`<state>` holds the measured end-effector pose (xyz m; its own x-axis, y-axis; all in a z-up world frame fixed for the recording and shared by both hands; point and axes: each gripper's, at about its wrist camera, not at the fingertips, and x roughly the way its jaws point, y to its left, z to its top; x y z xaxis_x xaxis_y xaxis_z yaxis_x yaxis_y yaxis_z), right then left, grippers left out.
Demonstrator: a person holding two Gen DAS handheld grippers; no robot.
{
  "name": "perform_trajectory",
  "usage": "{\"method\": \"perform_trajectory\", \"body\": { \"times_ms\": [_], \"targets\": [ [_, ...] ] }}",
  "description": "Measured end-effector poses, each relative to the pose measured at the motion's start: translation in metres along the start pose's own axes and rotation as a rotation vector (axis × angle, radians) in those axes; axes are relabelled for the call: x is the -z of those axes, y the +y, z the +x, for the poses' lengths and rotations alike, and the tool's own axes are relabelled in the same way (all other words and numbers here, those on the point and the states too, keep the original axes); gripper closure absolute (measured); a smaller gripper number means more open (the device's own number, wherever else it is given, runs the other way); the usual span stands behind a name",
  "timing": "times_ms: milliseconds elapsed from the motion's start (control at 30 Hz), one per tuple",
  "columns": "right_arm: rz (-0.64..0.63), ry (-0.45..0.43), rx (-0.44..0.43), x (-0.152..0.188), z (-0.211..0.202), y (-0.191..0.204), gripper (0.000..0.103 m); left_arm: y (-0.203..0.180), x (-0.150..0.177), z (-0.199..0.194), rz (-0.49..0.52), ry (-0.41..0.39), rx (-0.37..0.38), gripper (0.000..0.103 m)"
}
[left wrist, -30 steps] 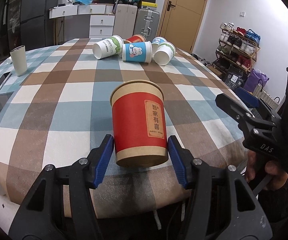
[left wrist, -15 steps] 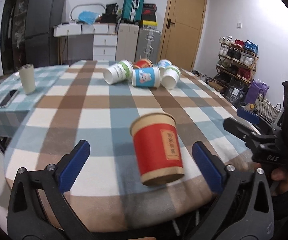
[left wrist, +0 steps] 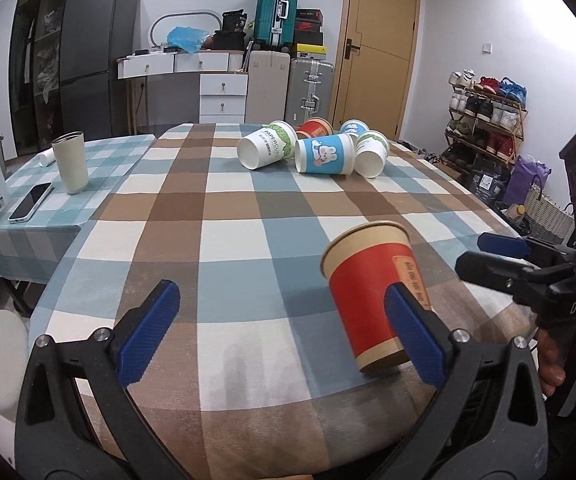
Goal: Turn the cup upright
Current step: 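Bring the right tool to the red cup and close its fingers on it while the left tool releases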
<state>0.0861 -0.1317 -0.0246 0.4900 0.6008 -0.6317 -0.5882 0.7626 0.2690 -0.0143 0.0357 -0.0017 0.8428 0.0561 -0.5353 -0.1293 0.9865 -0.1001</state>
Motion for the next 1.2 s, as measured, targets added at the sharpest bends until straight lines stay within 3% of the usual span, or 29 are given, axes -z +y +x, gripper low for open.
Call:
{"method": "perform_trajectory", "body": {
  "times_ms": [433,833,1033,1200],
  "targets": [
    [0.135,0.138,-0.102,-0.02,0.025,0.012,0.001,0.014,0.007,0.004,-0.004,0.011,-0.022,0.001],
    [0.246,0.275,-0.194,-0.035,0.06,0.015,0.01,0.015,0.012,0.007,-0.011,0.034,-0.028,0.001],
    [0.26,0.303,-0.198,-0.041,0.066,0.016,0.012,0.016,0.012,0.008,-0.014,0.033,-0.028,0.001],
    [0.258,0.323,-0.195,-0.042,0.068,0.015,0.02,0.017,0.011,0.008,-0.013,0.031,-0.029,0.001]
  ]
}}
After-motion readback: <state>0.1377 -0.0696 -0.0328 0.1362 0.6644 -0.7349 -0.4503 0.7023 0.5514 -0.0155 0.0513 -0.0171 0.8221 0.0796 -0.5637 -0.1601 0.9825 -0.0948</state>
